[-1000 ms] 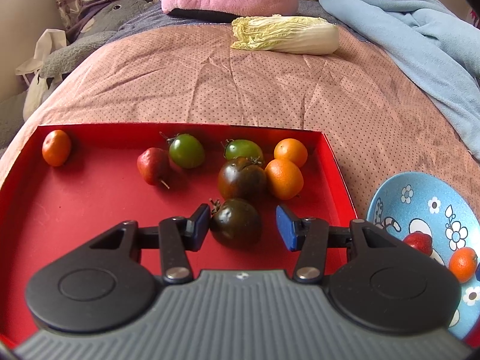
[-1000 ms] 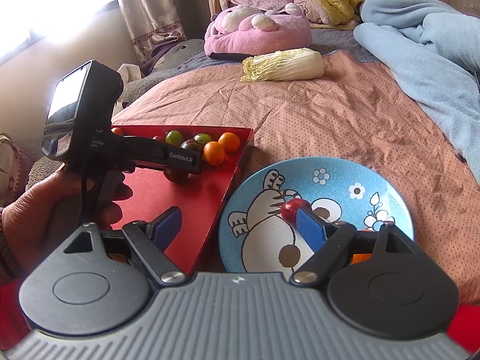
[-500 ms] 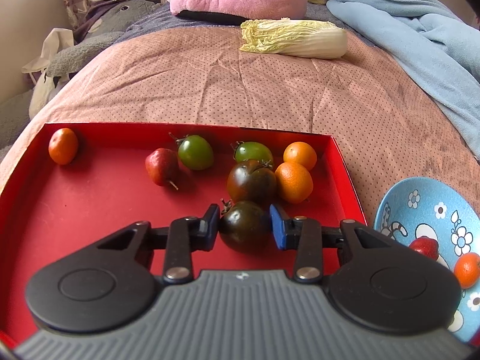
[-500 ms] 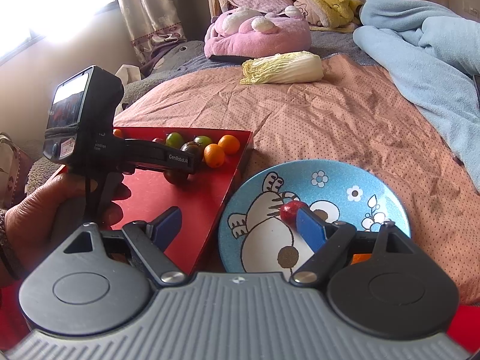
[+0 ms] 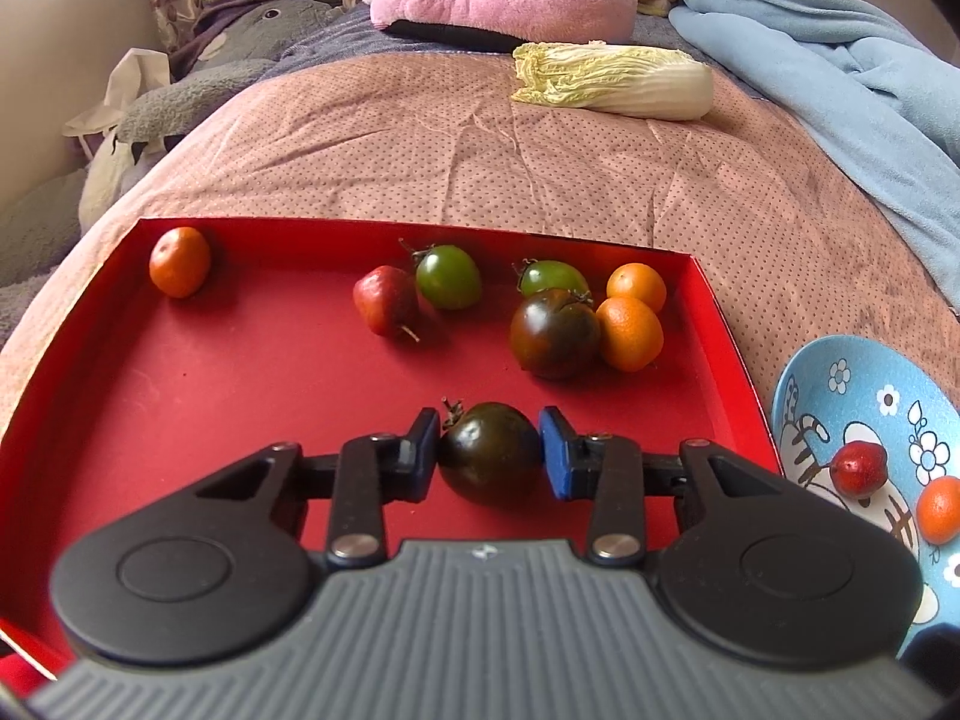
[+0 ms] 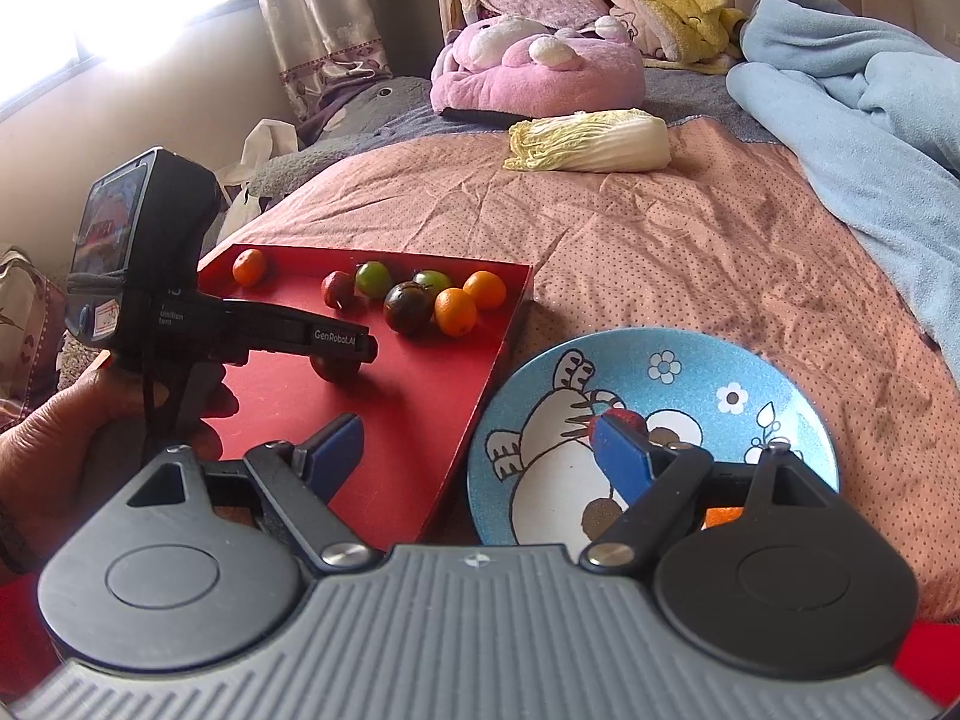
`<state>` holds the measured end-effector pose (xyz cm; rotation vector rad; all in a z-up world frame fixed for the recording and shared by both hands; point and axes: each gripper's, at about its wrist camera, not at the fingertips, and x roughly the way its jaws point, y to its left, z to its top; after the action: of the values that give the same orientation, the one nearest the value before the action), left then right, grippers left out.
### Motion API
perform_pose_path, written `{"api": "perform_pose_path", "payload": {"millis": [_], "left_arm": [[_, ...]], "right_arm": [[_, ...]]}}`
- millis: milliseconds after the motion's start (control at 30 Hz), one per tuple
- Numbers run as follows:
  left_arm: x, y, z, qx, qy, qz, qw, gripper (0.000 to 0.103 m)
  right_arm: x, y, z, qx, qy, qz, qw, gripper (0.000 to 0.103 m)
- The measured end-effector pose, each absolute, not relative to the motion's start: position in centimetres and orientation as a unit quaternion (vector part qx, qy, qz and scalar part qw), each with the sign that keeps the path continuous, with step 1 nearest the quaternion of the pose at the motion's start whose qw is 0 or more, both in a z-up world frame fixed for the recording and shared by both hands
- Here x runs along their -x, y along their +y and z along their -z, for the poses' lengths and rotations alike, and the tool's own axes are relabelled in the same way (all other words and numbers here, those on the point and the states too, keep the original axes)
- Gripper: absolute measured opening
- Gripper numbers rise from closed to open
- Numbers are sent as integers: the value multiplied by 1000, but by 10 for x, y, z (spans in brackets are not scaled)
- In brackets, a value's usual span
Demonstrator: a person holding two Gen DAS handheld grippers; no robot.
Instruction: Organize fruits
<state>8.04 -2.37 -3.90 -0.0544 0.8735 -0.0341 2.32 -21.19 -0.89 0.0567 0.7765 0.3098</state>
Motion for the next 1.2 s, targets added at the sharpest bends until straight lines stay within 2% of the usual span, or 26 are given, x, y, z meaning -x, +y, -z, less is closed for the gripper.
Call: {"api": "perform_pose_path", "payload": {"millis": [533,1200], "left_arm": [[-62,23,36,53,421,-6,906,39],[-56,38,38,60,413,-4,909,39]], "right_arm": [[-36,-172,10,2,380,-181,907,87],[-84,-175,30,14,382,-173,908,87]]}}
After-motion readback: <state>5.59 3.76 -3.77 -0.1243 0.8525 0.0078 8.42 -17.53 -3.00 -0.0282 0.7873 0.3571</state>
